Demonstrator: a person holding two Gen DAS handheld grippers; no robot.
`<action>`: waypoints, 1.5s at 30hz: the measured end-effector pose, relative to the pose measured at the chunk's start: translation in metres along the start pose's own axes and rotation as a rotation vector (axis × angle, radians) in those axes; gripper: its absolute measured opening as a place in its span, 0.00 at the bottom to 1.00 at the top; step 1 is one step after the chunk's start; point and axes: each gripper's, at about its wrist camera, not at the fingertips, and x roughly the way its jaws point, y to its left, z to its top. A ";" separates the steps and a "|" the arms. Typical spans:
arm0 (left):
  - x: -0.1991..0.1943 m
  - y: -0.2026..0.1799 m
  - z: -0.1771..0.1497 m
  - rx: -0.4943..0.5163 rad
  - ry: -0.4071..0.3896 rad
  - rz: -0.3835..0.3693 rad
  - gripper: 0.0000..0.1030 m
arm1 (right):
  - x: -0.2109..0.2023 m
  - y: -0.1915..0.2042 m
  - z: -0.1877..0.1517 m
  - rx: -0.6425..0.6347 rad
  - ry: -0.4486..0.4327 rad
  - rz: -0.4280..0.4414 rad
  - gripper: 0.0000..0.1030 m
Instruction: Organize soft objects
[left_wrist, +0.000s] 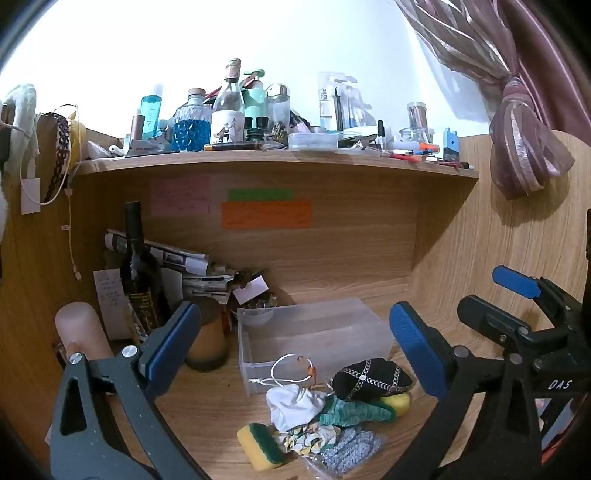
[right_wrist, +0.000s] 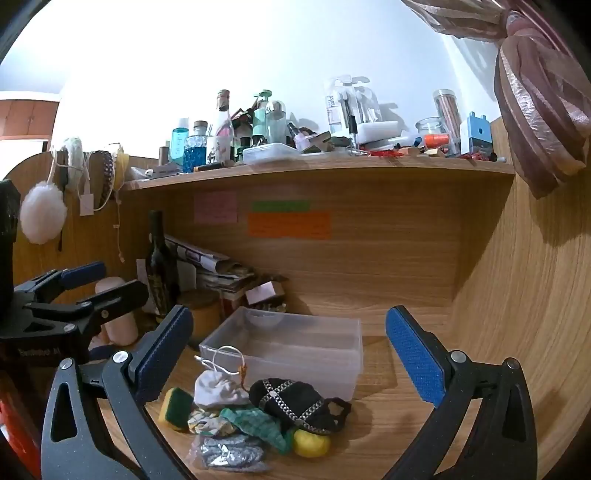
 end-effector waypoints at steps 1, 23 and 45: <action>0.000 0.000 0.000 0.000 0.000 0.002 1.00 | 0.000 0.000 0.000 0.001 0.002 0.001 1.00; 0.003 0.001 0.000 -0.013 -0.013 -0.013 1.00 | 0.005 0.000 0.001 0.017 0.009 0.004 1.00; 0.003 0.002 -0.001 -0.016 -0.017 -0.012 1.00 | 0.002 0.001 0.001 0.025 0.003 0.004 1.00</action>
